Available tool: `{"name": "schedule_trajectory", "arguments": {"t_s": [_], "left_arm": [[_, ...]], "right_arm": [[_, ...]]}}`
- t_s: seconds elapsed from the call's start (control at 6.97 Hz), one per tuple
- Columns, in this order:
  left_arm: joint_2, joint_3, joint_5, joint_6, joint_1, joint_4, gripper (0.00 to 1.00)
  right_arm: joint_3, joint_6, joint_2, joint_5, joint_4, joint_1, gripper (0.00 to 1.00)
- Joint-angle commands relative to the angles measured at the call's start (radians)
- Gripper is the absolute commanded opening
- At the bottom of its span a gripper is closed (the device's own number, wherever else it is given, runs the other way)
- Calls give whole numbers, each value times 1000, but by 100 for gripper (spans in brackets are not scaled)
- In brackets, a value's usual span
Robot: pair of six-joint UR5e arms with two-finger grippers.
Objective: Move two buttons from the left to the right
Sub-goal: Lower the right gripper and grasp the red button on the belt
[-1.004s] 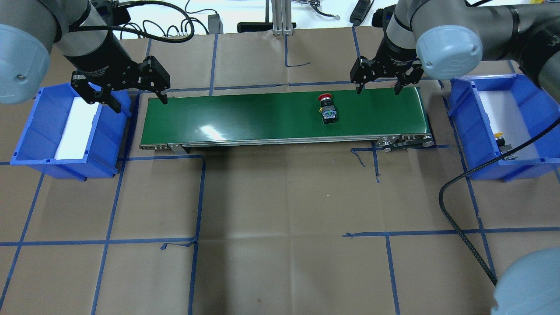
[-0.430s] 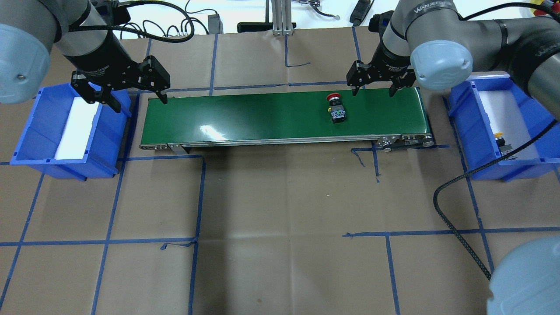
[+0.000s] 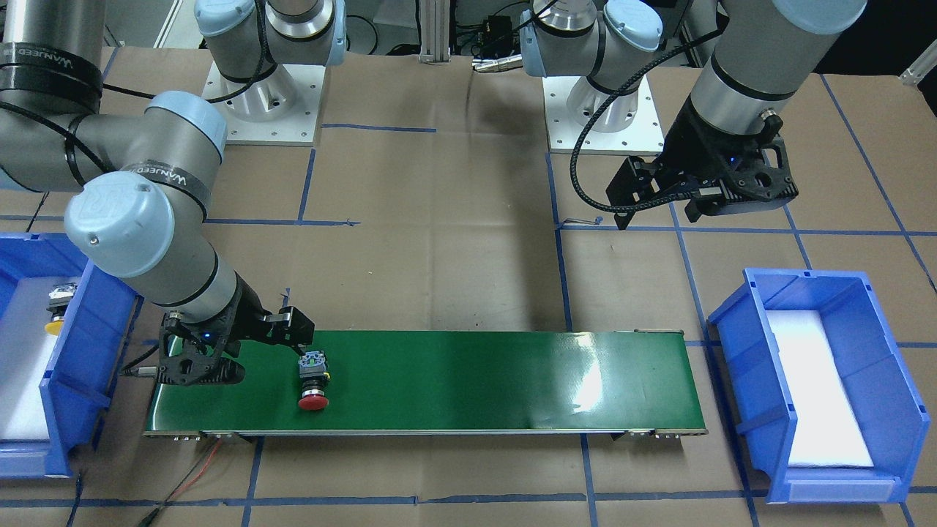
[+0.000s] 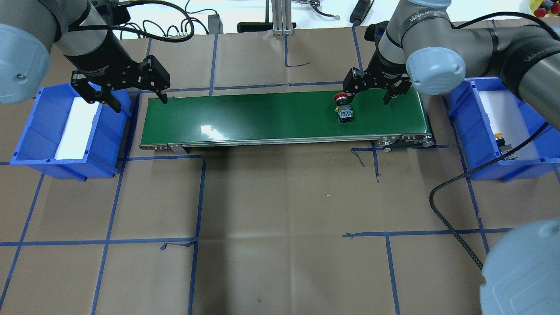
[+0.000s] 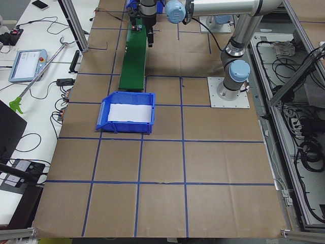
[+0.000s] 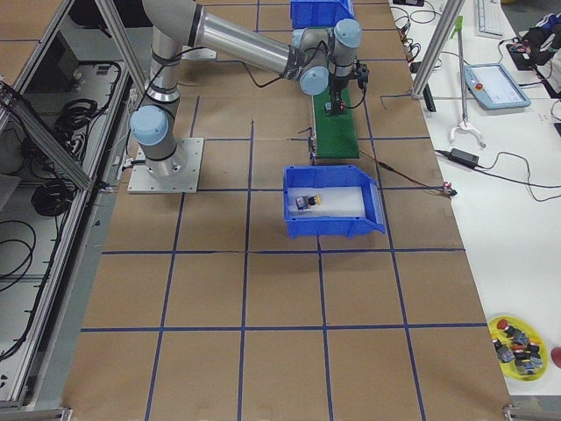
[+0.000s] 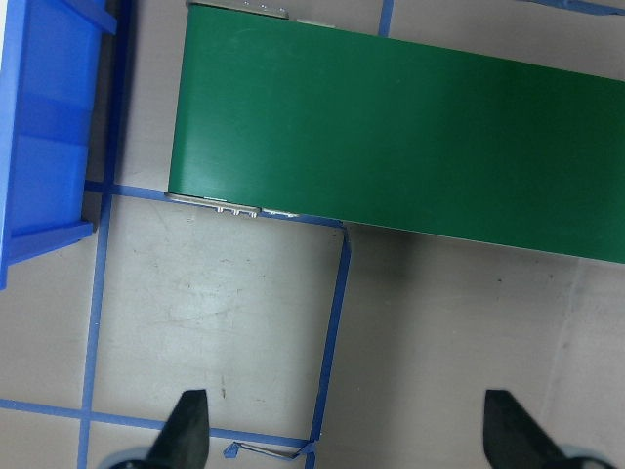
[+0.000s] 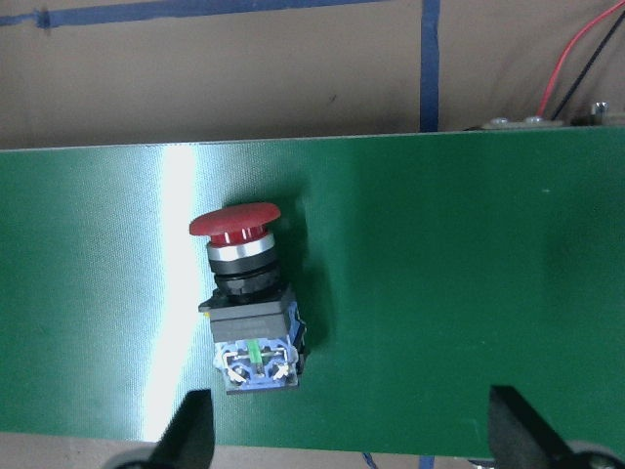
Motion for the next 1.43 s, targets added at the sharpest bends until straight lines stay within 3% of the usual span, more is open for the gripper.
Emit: {"name": "schedule_trajectory", "arguments": {"t_s": [0.0, 0.43, 0.57, 0.72, 0.86, 1.15, 1.29], "left_arm": [[-1, 0, 0, -2, 0, -2, 100], [-1, 0, 0, -2, 0, -2, 100], [-1, 2, -1, -2, 0, 0, 100], [-1, 2, 0, -2, 0, 0, 100], [-1, 2, 0, -2, 0, 0, 100], [-1, 3, -1, -3, 0, -2, 100], [-1, 3, -1, -5, 0, 0, 100]], "right_arm": [[-5, -1, 50, -1, -89, 0, 99], [6, -3, 94, 1, -93, 2, 99], [8, -10, 114, -4, -91, 2, 94], [-3, -17, 116, -24, -81, 2, 45], [-3, -18, 105, -22, -76, 2, 9], [-24, -20, 75, -71, -38, -3, 4], [-70, -29, 47, -102, 66, -23, 2]]}}
